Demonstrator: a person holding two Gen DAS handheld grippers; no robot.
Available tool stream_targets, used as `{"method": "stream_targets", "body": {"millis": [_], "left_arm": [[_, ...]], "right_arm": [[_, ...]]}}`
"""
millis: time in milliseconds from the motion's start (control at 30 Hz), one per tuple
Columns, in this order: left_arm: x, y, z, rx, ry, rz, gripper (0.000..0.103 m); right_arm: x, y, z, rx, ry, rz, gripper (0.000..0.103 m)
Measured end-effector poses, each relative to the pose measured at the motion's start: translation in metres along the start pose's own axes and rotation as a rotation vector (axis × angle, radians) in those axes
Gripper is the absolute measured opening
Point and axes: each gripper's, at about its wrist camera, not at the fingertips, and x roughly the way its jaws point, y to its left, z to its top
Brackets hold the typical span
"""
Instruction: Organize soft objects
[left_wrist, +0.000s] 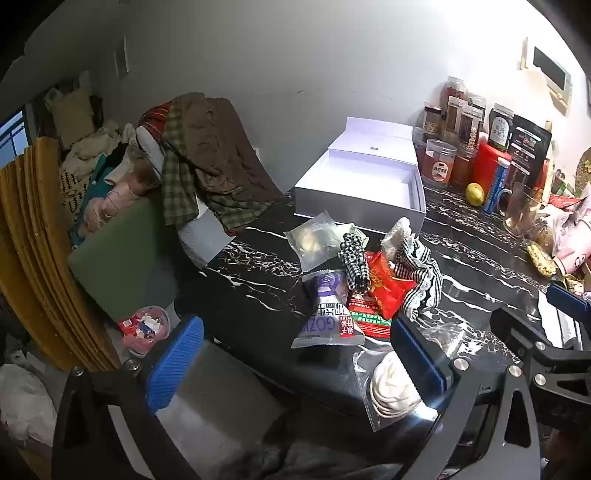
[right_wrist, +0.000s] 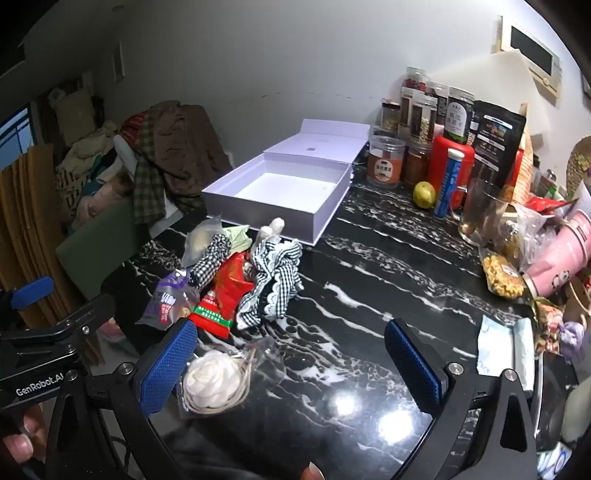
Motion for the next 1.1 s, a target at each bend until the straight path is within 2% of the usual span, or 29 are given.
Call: {"method": "stream_targets", "body": {"millis": [1100], "left_arm": [[-0.011, -0.011, 0.003, 0.035, -0.005, -0.040, 0.103]], "right_arm": [[-0.013, -0.010, -0.003, 0.020, -0.046, -0.008, 0.103]]}}
